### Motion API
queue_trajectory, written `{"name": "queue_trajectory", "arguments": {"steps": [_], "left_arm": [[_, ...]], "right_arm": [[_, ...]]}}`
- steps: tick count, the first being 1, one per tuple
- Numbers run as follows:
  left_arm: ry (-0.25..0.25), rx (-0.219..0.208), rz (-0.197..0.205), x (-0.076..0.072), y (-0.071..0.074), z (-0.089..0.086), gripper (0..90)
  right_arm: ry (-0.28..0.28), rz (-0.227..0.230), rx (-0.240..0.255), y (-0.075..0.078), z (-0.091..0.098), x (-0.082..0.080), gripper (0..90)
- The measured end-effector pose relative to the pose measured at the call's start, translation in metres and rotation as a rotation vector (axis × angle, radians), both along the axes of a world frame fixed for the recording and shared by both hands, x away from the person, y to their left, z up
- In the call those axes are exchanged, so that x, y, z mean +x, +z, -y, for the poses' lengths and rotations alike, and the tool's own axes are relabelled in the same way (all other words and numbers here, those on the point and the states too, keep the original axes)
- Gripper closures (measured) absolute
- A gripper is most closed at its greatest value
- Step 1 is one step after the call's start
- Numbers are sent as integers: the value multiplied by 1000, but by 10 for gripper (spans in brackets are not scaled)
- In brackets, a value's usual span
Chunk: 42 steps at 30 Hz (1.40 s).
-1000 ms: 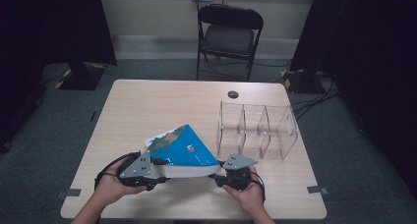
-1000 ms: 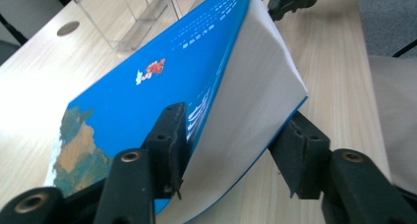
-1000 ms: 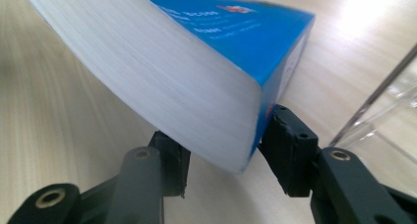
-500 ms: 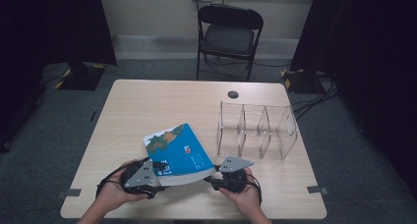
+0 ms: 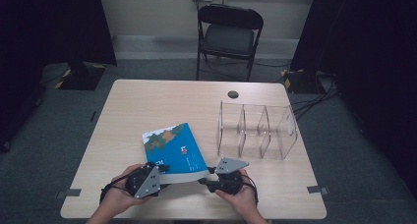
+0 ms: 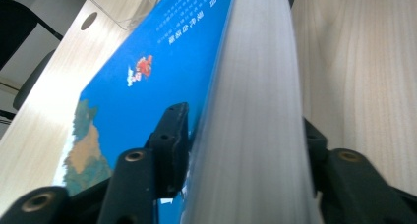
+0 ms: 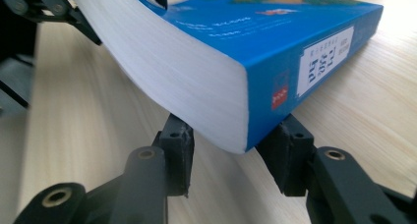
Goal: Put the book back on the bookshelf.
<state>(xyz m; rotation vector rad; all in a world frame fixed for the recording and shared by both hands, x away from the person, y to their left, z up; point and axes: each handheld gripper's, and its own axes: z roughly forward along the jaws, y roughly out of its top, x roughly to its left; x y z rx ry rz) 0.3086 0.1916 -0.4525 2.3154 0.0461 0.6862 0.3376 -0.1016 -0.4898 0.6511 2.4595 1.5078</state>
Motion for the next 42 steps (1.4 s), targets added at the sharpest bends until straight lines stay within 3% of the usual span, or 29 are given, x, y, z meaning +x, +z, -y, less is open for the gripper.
{"name": "queue_trajectory", "arguments": {"steps": [4, 8, 11, 18, 24, 26, 28, 29, 32, 33, 36, 41, 42], "left_arm": [[8, -9, -27, 3, 5, 0, 529], [4, -21, -49, 4, 4, 2, 519], [3, -30, -55, 4, 3, 2, 512], [0, -15, -58, 5, 6, 3, 523], [6, -31, -84, 7, 21, 0, 543], [18, -57, -111, 9, 31, -1, 551], [27, -78, -138, 10, 40, -2, 559], [25, -81, -140, 11, 44, -3, 564], [61, -129, -196, 15, 63, -9, 577], [77, -137, -213, 16, 67, -10, 580], [110, -177, -249, 22, 83, -18, 592], [198, -268, -320, 34, 101, -37, 604], [212, -269, -324, 37, 105, -42, 605]], "right_arm": [[-3, 12, -4, 3, -1, 0, 561], [-6, -7, -2, 0, 0, 0, 527], [0, -2, -25, -1, 0, 0, 504], [-62, 6, -97, 1, 7, -2, 255], [-110, -28, -110, -2, 22, -1, 194], [-102, -39, -126, -4, 23, -1, 154], [-91, -45, -184, -6, 24, -1, 149], [-101, -60, -180, -8, 24, -1, 150], [-95, -96, -196, -10, 23, 1, 149], [-98, -96, -228, -11, 21, 1, 145], [-100, -63, -263, -11, 18, -2, 138], [-103, -66, -262, -11, 18, -2, 137], [-103, -65, -262, -11, 18, -2, 137]]}}
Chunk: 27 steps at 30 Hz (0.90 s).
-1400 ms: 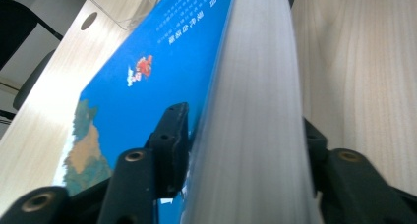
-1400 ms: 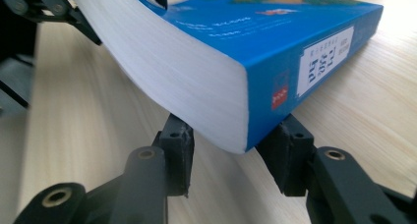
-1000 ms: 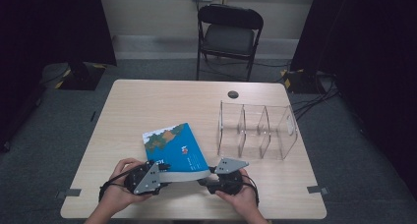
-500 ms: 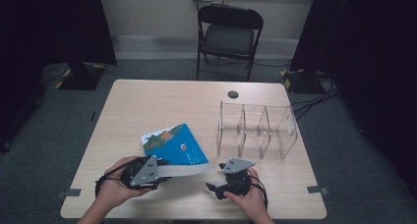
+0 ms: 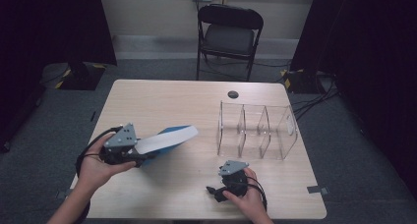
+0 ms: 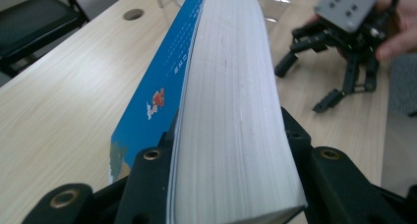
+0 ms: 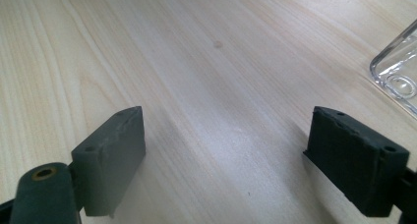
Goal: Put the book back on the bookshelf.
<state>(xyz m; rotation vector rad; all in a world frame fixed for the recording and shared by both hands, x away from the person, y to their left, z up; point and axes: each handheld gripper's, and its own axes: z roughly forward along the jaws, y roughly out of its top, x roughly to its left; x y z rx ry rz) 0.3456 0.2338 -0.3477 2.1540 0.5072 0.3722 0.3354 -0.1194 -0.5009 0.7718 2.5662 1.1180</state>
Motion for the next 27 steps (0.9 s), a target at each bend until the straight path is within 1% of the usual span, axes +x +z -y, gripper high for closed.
{"name": "queue_trajectory", "arguments": {"steps": [1, 3, 4, 6, 7, 10, 12, 15, 18, 19, 23, 24, 25, 27], "left_arm": [[27, -26, -17, 2, 2, -4, 605], [58, -45, -31, 8, 6, -14, 605], [77, -66, -44, 11, 8, -20, 605], [104, -92, -57, 14, 9, -27, 606], [110, -93, -57, 15, 10, -29, 606], [135, -114, -74, 19, 12, -34, 605], [139, -117, -83, 23, 15, -38, 605], [164, -126, -91, 28, 18, -42, 605], [188, -140, -112, 34, 22, -47, 604], [194, -141, -114, 35, 22, -49, 604], [220, -158, -134, 38, 24, -53, 602], [223, -159, -132, 39, 24, -55, 602], [233, -169, -142, 40, 24, -56, 601], [242, -182, -146, 41, 24, -60, 601]], "right_arm": [[1, 0, 0, 0, 0, 0, 137], [1, 0, 0, 0, 0, 0, 136], [0, 0, 0, 0, 0, 0, 136], [0, 0, 0, 0, 0, 0, 136], [1, 0, 0, 0, 0, 0, 136], [1, 0, 0, 0, 0, 0, 136], [2, 0, 1, 0, 0, 0, 136], [2, 0, 1, 0, 0, 0, 136], [2, -1, 1, 0, 0, 0, 136], [2, -1, 1, 0, 0, 0, 136], [2, -2, 2, 0, 0, 0, 137], [2, -2, 2, 0, 0, 0, 137], [2, -2, 2, 0, 0, 0, 137], [2, -2, 2, 0, 0, 0, 136]]}}
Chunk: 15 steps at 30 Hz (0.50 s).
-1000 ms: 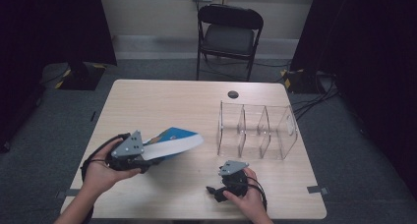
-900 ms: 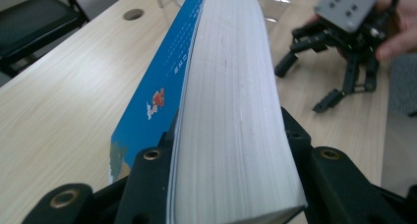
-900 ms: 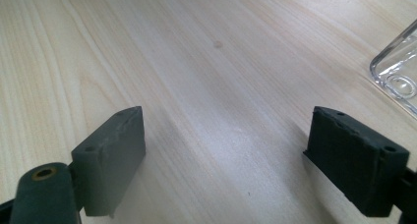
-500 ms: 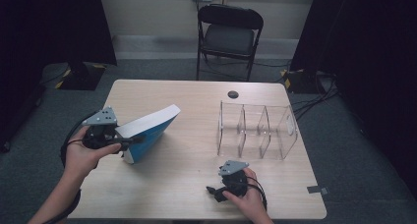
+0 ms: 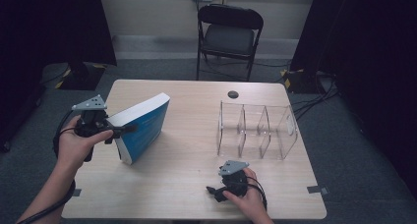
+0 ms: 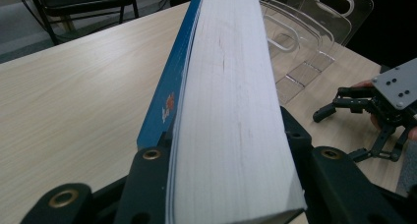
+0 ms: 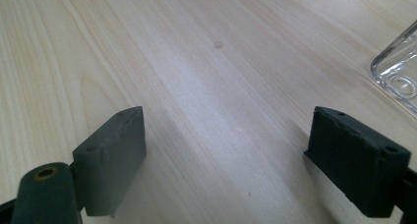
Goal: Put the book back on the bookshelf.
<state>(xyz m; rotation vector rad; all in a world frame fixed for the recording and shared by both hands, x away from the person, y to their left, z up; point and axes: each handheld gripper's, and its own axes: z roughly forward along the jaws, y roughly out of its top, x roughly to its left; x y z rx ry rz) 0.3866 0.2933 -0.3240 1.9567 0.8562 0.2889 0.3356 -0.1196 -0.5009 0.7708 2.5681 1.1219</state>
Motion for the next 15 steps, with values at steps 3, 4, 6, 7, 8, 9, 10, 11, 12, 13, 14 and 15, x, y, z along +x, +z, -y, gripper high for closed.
{"name": "queue_trajectory", "arguments": {"steps": [3, 4, 6, 7, 8, 9, 10, 11, 12, 13, 14, 15], "left_arm": [[9, 1, 4, 1, 1, -3, 600], [20, 0, 0, 1, 1, -3, 599], [23, 18, 16, 1, 2, -6, 598], [29, 17, 19, 1, 3, -7, 598], [35, 21, 21, 1, 3, -8, 597], [41, 20, 21, 2, 3, -10, 597], [46, 14, 16, 2, 3, -11, 596], [53, 15, 18, 2, 3, -12, 596], [53, 20, 24, 3, 4, -13, 596], [55, 19, 26, 3, 4, -14, 595], [66, 16, 24, 3, 4, -14, 594], [70, 20, 26, 3, 4, -16, 594]], "right_arm": [[0, 0, 0, 0, 0, 0, 137], [0, 0, 0, 0, 0, 0, 136], [0, 0, 0, 0, 0, 0, 136], [0, -1, 0, 0, 0, 0, 136], [0, 0, 0, 0, 0, 0, 136], [1, -2, 1, 0, 0, 0, 136], [1, -2, 1, 0, 0, 0, 136], [1, -2, 1, 0, 0, 0, 136], [1, -2, 1, 0, 0, 0, 136], [1, -2, 1, 0, 0, 0, 136], [1, -2, 1, 0, 0, 0, 136], [1, -2, 1, 0, 0, 0, 136]]}}
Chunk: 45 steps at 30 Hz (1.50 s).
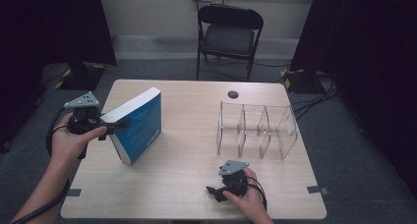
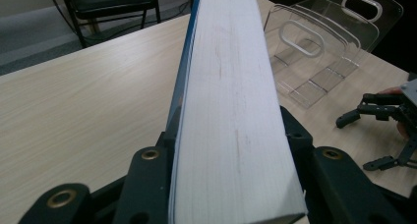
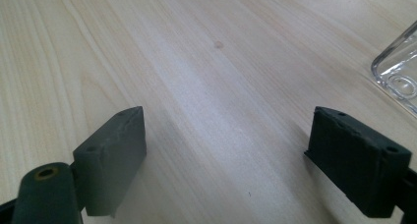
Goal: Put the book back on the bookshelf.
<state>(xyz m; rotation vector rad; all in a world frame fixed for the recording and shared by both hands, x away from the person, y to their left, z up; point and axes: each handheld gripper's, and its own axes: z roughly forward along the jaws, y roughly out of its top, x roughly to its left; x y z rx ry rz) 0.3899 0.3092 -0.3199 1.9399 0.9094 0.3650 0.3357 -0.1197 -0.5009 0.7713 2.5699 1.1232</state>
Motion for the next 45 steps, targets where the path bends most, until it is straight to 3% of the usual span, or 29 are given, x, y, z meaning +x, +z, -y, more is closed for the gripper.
{"name": "queue_trajectory", "arguments": {"steps": [6, 9, 12, 15, 17, 20, 21, 23, 29, 33, 36, 40, 45], "left_arm": [[31, -18, 18, -2, -2, -3, 590], [36, 0, 35, -4, -1, -2, 580], [69, 55, 77, -5, 0, 1, 563], [98, 150, 112, -5, -2, 4, 530], [98, 133, 122, -4, -5, 2, 522], [89, 61, 106, -2, -12, -2, 535], [87, 60, 104, -1, -13, -2, 527], [61, 112, 112, 0, -16, 1, 538], [95, 110, 99, 2, -18, 1, 552], [146, 124, 83, 3, -20, 2, 483], [140, 94, 77, 7, -25, 2, 439], [128, 67, 83, 6, -26, 2, 557], [142, 62, 70, 4, -26, 5, 586]], "right_arm": [[0, 0, 0, 0, 0, 0, 136], [0, 0, 0, 0, 0, 0, 136], [0, 0, 0, 0, 0, 0, 136], [0, 0, 0, 0, 0, 0, 136], [0, 0, -1, 0, 0, 0, 136], [0, 0, 0, 0, 0, 0, 136], [0, 0, 0, 0, 0, 0, 136], [0, 0, 0, 0, 0, 0, 136], [0, 0, 0, 0, 0, 0, 136], [0, 0, 0, 0, 0, 0, 136], [0, 0, 0, 0, 0, 0, 136], [0, 0, 0, 0, 0, 0, 136], [0, 0, 0, 0, 0, 0, 136]]}}
